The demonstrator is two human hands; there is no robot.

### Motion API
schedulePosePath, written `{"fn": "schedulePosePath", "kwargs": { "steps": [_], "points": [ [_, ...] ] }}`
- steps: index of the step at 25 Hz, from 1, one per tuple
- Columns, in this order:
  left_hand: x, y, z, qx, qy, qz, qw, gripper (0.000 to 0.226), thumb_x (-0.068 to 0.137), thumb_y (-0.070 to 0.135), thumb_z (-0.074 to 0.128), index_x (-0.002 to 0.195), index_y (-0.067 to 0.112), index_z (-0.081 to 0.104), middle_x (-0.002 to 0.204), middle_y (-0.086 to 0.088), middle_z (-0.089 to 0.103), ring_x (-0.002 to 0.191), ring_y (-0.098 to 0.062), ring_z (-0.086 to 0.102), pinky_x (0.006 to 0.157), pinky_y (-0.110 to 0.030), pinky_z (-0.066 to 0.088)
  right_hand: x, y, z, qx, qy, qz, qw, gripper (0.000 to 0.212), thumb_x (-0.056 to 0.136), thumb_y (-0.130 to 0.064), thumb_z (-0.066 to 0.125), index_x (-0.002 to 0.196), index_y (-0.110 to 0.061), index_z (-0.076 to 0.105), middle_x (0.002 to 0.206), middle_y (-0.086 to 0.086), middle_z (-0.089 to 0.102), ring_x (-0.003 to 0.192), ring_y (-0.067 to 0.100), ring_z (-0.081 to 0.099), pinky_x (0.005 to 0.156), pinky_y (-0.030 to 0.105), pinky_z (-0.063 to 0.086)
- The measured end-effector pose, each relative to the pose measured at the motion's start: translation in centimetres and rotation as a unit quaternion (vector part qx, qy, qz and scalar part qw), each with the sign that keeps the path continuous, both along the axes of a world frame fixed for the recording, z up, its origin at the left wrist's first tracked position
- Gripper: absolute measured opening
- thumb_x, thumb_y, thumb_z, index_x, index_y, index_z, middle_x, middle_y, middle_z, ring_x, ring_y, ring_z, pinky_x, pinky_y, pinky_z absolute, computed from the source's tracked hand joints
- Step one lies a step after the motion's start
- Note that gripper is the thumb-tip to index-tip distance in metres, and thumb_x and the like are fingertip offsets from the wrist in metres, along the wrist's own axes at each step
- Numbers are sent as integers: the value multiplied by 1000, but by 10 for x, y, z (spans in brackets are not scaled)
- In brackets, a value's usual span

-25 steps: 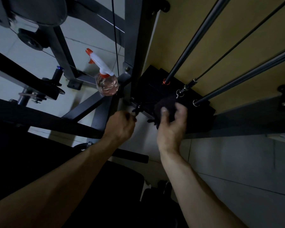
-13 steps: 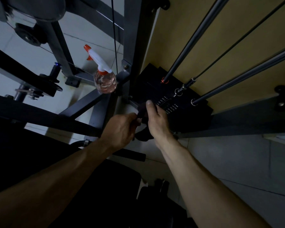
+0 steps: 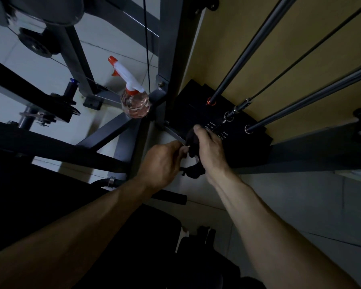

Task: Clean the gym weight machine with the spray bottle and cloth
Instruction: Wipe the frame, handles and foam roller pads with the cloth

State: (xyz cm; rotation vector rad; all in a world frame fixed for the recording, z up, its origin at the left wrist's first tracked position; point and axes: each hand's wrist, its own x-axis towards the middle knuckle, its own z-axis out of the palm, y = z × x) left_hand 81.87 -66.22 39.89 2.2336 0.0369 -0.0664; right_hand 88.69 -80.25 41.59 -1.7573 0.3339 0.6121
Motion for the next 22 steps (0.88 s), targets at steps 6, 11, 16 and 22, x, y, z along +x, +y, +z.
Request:
{"fn": "schedulePosePath", "kwargs": {
  "steps": [6, 11, 16, 22],
  "points": [
    [21, -13, 21, -248, 253, 168, 920, 35, 108, 33, 46, 81, 18, 64, 58, 10, 59, 53, -11, 53, 53, -31, 40, 2, -2, 3, -112, -287, 201, 930, 20, 108, -36, 49, 109, -24, 64, 91, -7, 65, 85, 5, 63, 70, 26, 50],
    [11, 23, 3, 134, -166, -98, 972, 20, 102, 26, 53, 90, 15, 62, 66, 0, 61, 49, -15, 45, 47, -28, 31, 30, -11, 13, -136, -112, 293, 940, 39, 101, -43, 55, 73, -16, 57, 69, 6, 60, 66, 23, 60, 62, 40, 45],
    [5, -13, 13, -181, 124, 72, 973, 34, 109, 34, 45, 87, 16, 65, 67, 7, 63, 57, -12, 57, 54, -33, 45, 18, 1, 14, -51, -79, 98, 991, 31, 99, -41, 59, 80, -16, 62, 75, 1, 60, 71, 9, 64, 62, 31, 49],
    [21, 2, 23, -32, 177, -68, 981, 27, 108, 33, 46, 86, 28, 61, 78, 10, 60, 67, -2, 55, 62, -17, 38, 31, -17, 9, -161, -143, 299, 930, 42, 101, -49, 55, 72, -19, 60, 64, -5, 61, 61, 12, 61, 59, 37, 48]
  ]
}}
